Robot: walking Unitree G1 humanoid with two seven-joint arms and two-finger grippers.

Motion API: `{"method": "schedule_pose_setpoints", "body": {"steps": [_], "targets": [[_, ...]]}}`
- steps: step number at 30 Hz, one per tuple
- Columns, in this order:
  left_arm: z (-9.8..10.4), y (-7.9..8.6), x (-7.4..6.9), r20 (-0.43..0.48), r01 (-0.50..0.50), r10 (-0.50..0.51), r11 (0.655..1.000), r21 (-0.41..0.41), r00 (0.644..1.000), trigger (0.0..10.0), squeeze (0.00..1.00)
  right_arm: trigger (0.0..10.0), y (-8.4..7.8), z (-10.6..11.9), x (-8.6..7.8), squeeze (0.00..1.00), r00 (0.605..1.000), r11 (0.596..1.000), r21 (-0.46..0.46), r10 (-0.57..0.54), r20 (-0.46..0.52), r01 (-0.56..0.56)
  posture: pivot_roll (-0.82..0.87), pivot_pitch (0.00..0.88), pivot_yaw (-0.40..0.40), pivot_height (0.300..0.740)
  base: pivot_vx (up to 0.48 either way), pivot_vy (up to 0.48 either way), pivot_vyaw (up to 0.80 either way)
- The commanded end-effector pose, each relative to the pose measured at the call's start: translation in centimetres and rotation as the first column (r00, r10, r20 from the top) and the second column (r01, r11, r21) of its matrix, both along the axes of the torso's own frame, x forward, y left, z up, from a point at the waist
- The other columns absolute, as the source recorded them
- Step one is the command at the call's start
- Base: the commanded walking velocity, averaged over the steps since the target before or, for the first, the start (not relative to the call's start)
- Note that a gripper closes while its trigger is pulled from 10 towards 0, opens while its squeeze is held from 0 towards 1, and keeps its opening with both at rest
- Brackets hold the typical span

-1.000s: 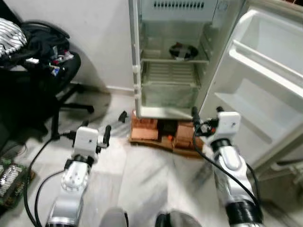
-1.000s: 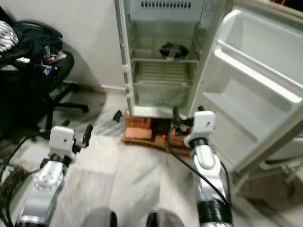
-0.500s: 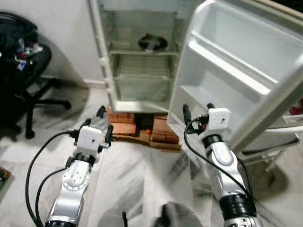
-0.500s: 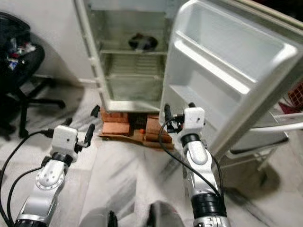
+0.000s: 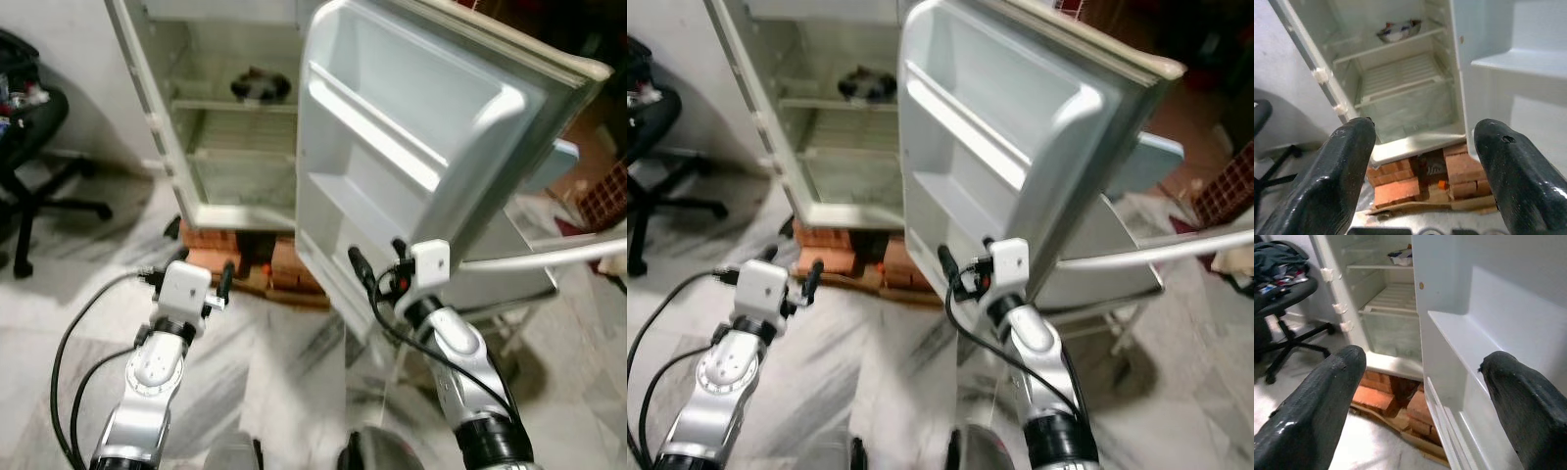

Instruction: Restocking fridge

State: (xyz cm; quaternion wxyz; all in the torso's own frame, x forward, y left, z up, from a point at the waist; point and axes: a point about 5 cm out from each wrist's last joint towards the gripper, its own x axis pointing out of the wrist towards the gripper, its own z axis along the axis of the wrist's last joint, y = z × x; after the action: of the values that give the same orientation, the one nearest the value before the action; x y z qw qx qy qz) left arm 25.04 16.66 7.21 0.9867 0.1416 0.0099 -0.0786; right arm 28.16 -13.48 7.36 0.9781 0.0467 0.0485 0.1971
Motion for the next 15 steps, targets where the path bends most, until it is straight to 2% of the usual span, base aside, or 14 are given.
{"method": "schedule_pose_setpoints", "body": {"steps": [1, 4, 6, 9, 10, 15], "targets": [[-0.2, -0.8, -0.1, -0.007, 0.03, -0.03, 1.0, 0.003, 1.0, 10.0, 0.0, 10.0, -0.5, -0.2, -0.1, 0.0, 1.0, 1.0, -0.014, 0.02, -0.019, -0.021, 0.07, 0.11, -0.001, 0.74, 0.0, -0.48, 0.0], [-0.2, -0.7, -0.1, -0.007, 0.029, -0.029, 1.0, -0.006, 1.0, 10.0, 0.0, 10.0, -0.6, -0.1, 0.0, 0.0, 1.0, 0.999, -0.026, 0.021, -0.014, -0.022, 0.07, 0.111, -0.002, 0.74, 0.0, -0.48, 0.0], [-0.2, -0.7, -0.2, -0.008, 0.026, -0.026, 1.0, -0.008, 1.0, 10.0, 0.0, 10.0, -1.1, 0.2, 0.3, 0.0, 1.0, 0.998, -0.063, -0.021, 0.02, 0.022, 0.07, 0.112, -0.004, 0.74, 0.0, -0.48, 0.0], [-0.4, -0.6, -0.2, -0.02, 0.017, -0.017, 0.999, -0.032, 1.0, 10.0, 0.0, 10.0, -1.7, 0.9, 0.7, 0.0, 0.996, 0.996, -0.062, -0.067, 0.064, 0.071, 0.07, 0.113, -0.004, 0.74, 0.0, 0.0, 0.0], [-0.4, -0.4, -0.2, -0.027, -0.002, 0.001, 0.999, -0.045, 1.0, 10.0, 0.0, 10.0, -2.2, 1.8, 1.3, 0.0, 0.988, 0.993, -0.04, -0.11, 0.106, 0.115, 0.07, 0.114, -0.002, 0.74, 0.0, 0.0, 0.0], [-0.6, -0.1, 0.0, -0.05, -0.036, 0.033, 0.997, -0.063, 0.998, 10.0, 0.0, 10.0, -2.4, 3.0, 2.2, 0.0, 0.979, 0.989, -0.009, -0.143, 0.148, 0.146, 0.07, 0.114, -0.001, 0.74, 0.0, 0.0, 0.0]]}}
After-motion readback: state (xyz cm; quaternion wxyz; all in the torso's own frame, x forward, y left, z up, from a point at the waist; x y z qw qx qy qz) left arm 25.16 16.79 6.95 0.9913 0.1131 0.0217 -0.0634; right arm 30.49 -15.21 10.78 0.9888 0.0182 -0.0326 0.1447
